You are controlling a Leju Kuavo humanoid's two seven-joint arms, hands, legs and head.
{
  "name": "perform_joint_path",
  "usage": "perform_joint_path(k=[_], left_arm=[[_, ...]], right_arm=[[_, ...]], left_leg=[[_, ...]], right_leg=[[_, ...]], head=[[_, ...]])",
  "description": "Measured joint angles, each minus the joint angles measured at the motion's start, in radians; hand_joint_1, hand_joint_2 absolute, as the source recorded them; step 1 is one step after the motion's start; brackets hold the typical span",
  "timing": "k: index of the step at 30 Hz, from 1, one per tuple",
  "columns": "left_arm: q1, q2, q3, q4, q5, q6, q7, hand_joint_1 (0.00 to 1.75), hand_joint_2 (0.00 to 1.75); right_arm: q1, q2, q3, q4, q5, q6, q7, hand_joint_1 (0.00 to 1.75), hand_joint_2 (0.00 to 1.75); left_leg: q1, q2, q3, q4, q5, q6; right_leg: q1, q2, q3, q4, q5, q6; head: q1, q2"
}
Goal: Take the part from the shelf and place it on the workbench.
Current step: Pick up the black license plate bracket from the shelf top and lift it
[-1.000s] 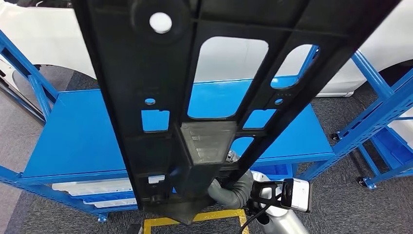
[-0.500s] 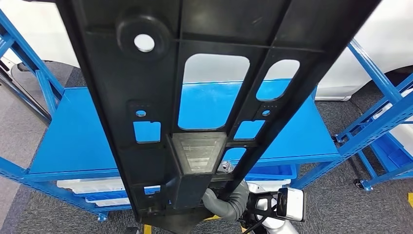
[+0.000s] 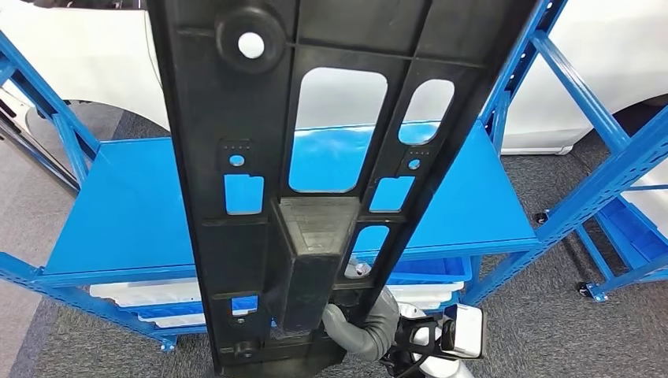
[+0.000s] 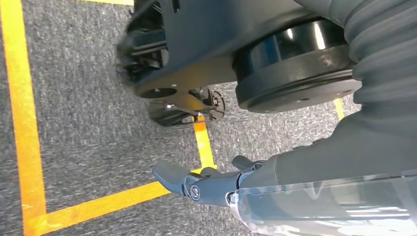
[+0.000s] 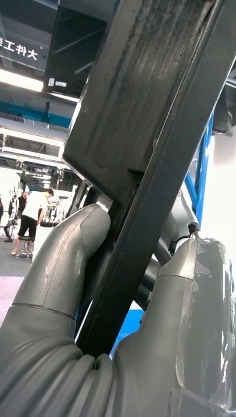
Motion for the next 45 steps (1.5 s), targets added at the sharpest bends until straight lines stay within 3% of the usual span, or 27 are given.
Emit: perform_joint_path(k=[2, 3, 7, 9, 11, 12, 13, 14, 15, 17, 18, 20, 23, 25, 27, 28, 29, 30, 32, 34, 35, 37, 38, 39, 42, 43, 45], left_arm=[[-0.003, 0.001, 0.000, 0.000, -0.001, -0.003, 0.000, 0.00, 1.75], [-0.005, 0.001, 0.000, 0.000, -0.001, -0.006, 0.000, 0.00, 1.75], [-0.004, 0.001, 0.000, 0.000, -0.002, -0.013, 0.000, 0.00, 1.75], [-0.007, 0.000, 0.000, 0.000, -0.003, -0.017, 0.000, 0.00, 1.75], [-0.009, 0.000, 0.000, 0.000, -0.005, -0.020, 0.000, 0.00, 1.75], [-0.008, 0.000, 0.000, 0.000, -0.006, -0.020, 0.000, 0.00, 1.75], [-0.008, 0.000, 0.000, 0.000, -0.006, -0.021, 0.000, 0.00, 1.75], [-0.007, 0.000, 0.000, 0.000, -0.006, -0.021, 0.000, 0.00, 1.75], [-0.007, 0.000, 0.000, 0.000, -0.007, -0.022, 0.000, 0.00, 1.75], [-0.007, -0.001, 0.000, 0.000, -0.007, -0.023, 0.000, 0.00, 1.75], [-0.007, -0.001, 0.000, 0.000, -0.007, -0.024, 0.000, 0.00, 1.75], [-0.008, -0.001, 0.000, 0.000, -0.007, -0.024, -0.001, 0.00, 1.75], [-0.006, -0.001, 0.000, 0.000, -0.007, -0.026, -0.002, 0.00, 1.75], [-0.005, -0.001, 0.000, 0.000, -0.008, -0.028, -0.002, 0.00, 1.75], [-0.004, -0.001, 0.000, 0.000, -0.010, -0.032, -0.002, 0.00, 1.75], [-0.004, -0.001, 0.000, 0.000, -0.011, -0.035, -0.002, 0.00, 1.75], [-0.004, -0.001, 0.000, 0.000, -0.012, -0.037, -0.002, 0.00, 1.75], [-0.005, 0.000, 0.000, 0.000, -0.012, -0.038, -0.002, 0.00, 1.75], [-0.007, 0.000, 0.000, 0.000, -0.013, -0.039, -0.002, 0.00, 1.75], [-0.012, 0.000, 0.000, 0.000, -0.014, -0.039, -0.003, 0.00, 1.75], [-0.012, 0.000, -0.001, 0.000, -0.014, -0.040, -0.003, 0.00, 1.75], [-0.011, -0.001, -0.001, 0.001, -0.015, -0.040, -0.004, 0.00, 1.75], [-0.010, -0.001, -0.001, 0.001, -0.015, -0.041, -0.003, 0.00, 1.75], [-0.011, -0.001, -0.001, 0.001, -0.015, -0.041, -0.003, 0.00, 1.75], [-0.012, -0.002, -0.001, 0.001, -0.015, -0.042, -0.004, 0.00, 1.75], [-0.012, -0.002, -0.001, 0.001, -0.015, -0.043, -0.004, 0.00, 1.75], [-0.012, -0.002, -0.001, 0.001, -0.011, -0.044, -0.004, 0.00, 1.75]], right_arm=[[0.003, 0.003, -0.001, -0.006, 0.004, -0.001, 0.005, 1.75, 1.75], [0.004, 0.005, -0.002, -0.009, 0.007, -0.001, 0.008, 1.75, 1.75], [0.011, 0.009, -0.007, -0.014, 0.012, -0.002, 0.013, 1.75, 1.75], [0.016, 0.009, -0.012, -0.017, 0.014, -0.002, 0.014, 1.75, 1.75], [0.020, 0.009, -0.014, -0.021, 0.016, -0.002, 0.015, 1.75, 1.75], [0.023, 0.009, -0.015, -0.021, 0.018, -0.002, 0.015, 1.75, 1.75], [0.026, 0.009, -0.015, -0.022, 0.019, -0.002, 0.016, 1.75, 1.75], [0.029, 0.009, -0.016, -0.023, 0.022, -0.002, 0.017, 1.75, 1.75], [0.032, 0.009, -0.017, -0.025, 0.024, -0.001, 0.019, 1.75, 1.75], [0.036, 0.010, -0.020, -0.032, 0.028, 0.000, 0.023, 1.75, 1.75], [0.038, 0.012, -0.022, -0.036, 0.028, 0.000, 0.025, 1.75, 1.75], [0.042, 0.015, -0.026, -0.043, 0.029, 0.000, 0.025, 1.75, 1.75], [0.049, 0.018, -0.031, -0.047, 0.029, 0.001, 0.025, 1.75, 1.75], [0.055, 0.022, -0.034, -0.048, 0.030, 0.003, 0.025, 1.75, 1.75], [0.063, 0.025, -0.038, -0.051, 0.032, 0.003, 0.025, 1.75, 1.75], [0.068, 0.026, -0.041, -0.052, 0.033, 0.003, 0.025, 1.75, 1.75], [0.071, 0.027, -0.043, -0.052, 0.033, 0.003, 0.025, 1.75, 1.75], [0.074, 0.027, -0.045, -0.052, 0.034, 0.003, 0.025, 1.75, 1.75], [0.078, 0.029, -0.048, -0.055, 0.036, 0.003, 0.025, 1.75, 1.75], [0.080, 0.030, -0.051, -0.060, 0.038, 0.003, 0.026, 1.75, 1.75], [0.081, 0.031, -0.052, -0.063, 0.038, 0.003, 0.026, 1.75, 1.75], [0.083, 0.033, -0.055, -0.066, 0.039, 0.003, 0.026, 1.75, 1.75], [0.085, 0.033, -0.056, -0.067, 0.039, 0.003, 0.027, 1.75, 1.75], [0.088, 0.033, -0.059, -0.068, 0.040, 0.003, 0.028, 1.75, 1.75], [0.091, 0.033, -0.066, -0.070, 0.044, 0.007, 0.033, 1.75, 1.75], [0.092, 0.033, -0.068, -0.070, 0.045, 0.009, 0.035, 1.75, 1.75], [0.092, 0.033, -0.074, -0.069, 0.043, 0.014, 0.040, 1.75, 1.75]], left_leg=[[-0.001, -0.001, 0.083, -0.145, 0.046, 0.005], [-0.003, -0.001, 0.104, -0.187, 0.057, 0.009], [-0.006, -0.001, 0.097, -0.204, 0.083, 0.033], [-0.002, 0.003, 0.079, -0.208, 0.106, 0.047], [-0.002, 0.005, 0.052, -0.207, 0.126, 0.054], [-0.003, 0.006, 0.038, -0.206, 0.135, 0.054], [-0.004, 0.007, 0.024, -0.204, 0.144, 0.054], [-0.004, 0.008, 0.010, -0.202, 0.153, 0.053], [-0.005, 0.008, -0.003, -0.199, 0.161, 0.051], [-0.007, 0.007, -0.025, -0.193, 0.174, 0.046], [-0.008, 0.007, -0.031, -0.191, 0.181, 0.042], [-0.007, 0.007, -0.035, -0.194, 0.197, 0.030], [-0.005, 0.006, -0.043, -0.195, 0.201, 0.012], [-0.004, 0.005, -0.067, -0.133, 0.126, 0.003], [-0.002, 0.005, -0.096, -0.004, 0.027, -0.006], [-0.001, 0.005, -0.102, 0.053, 0.007, -0.009], [0.000, 0.005, -0.096, 0.086, 0.011, -0.011], [0.001, 0.005, -0.073, 0.082, 0.034, -0.012], [0.001, 0.004, 0.021, -0.025, 0.076, -0.010], [-0.002, 0.003, 0.116, -0.166, 0.064, 0.002], [-0.004, 0.001, 0.137, -0.203, 0.051, 0.008], [-0.006, 0.002, 0.134, -0.216, 0.057, 0.023], [-0.004, 0.004, 0.127, -0.217, 0.067, 0.030], [-0.003, 0.007, 0.115, -0.218, 0.079, 0.039], [-0.002, 0.012, 0.068, -0.217, 0.119, 0.051], [-0.002, 0.013, 0.052, -0.216, 0.131, 0.051], [-0.002, 0.014, 0.016, -0.211, 0.155, 0.047]], right_leg=[[0.001, 0.001, -0.011, 0.009, 0.008, 0.008], [0.002, 0.002, -0.015, 0.011, 0.012, 0.014], [0.001, 0.004, -0.023, 0.012, 0.026, 0.039], [-0.003, 0.005, -0.047, 0.062, -0.033, 0.049], [-0.005, 0.005, -0.084, 0.184, -0.136, 0.056], [-0.005, 0.005, -0.097, 0.246, -0.172, 0.059], [-0.005, 0.005, -0.097, 0.287, -0.185, 0.060], [-0.005, 0.005, -0.080, 0.296, -0.177, 0.060], [-0.005, 0.005, -0.043, 0.264, -0.153, 0.057], [-0.001, 0.005, 0.059, 0.134, -0.117, 0.045], [0.002, 0.005, 0.103, 0.068, -0.115, 0.039], [0.010, 0.006, 0.146, -0.007, -0.124, 0.028], [0.007, 0.002, 0.131, -0.023, -0.095, 0.010], [0.002, -0.002, 0.109, -0.032, -0.068, -0.004], [0.004, -0.003, 0.080, -0.031, -0.045, -0.009], [0.005, -0.004, 0.065, -0.029, -0.034, -0.009], [0.005, -0.005, 0.049, -0.026, -0.024, -0.008], [0.005, -0.006, 0.032, -0.021, -0.014, -0.006], [0.005, -0.005, 0.001, -0.008, 0.002, 0.000], [0.007, -0.005, -0.018, 0.005, 0.017, 0.010], [0.008, -0.005, -0.022, 0.007, 0.025, 0.016], [0.007, -0.004, -0.026, 0.007, 0.040, 0.027], [0.005, -0.002, -0.032, 0.011, 0.036, 0.033], [0.003, 0.000, -0.041, 0.031, 0.007, 0.038], [-0.001, 0.002, -0.085, 0.194, -0.149, 0.053], [-0.003, 0.002, -0.094, 0.253, -0.175, 0.056], [-0.005, 0.002, -0.072, 0.298, -0.151, 0.059]], head=[[0.000, 0.000], [0.000, 0.000], [0.000, 0.000], [0.000, 0.000], [0.000, 0.000], [0.000, 0.000], [0.000, 0.000], [0.000, 0.000], [0.000, 0.000], [0.000, 0.000], [0.000, 0.000], [0.000, 0.000], [0.000, 0.000], [0.000, 0.000], [0.000, 0.000], [0.000, 0.000], [0.000, 0.000], [0.000, 0.000], [0.000, 0.000], [0.000, 0.000], [0.000, 0.000], [0.000, 0.000], [0.000, 0.000], [0.000, 0.000], [0.000, 0.000], [0.000, 0.000], [0.000, 0.000]])
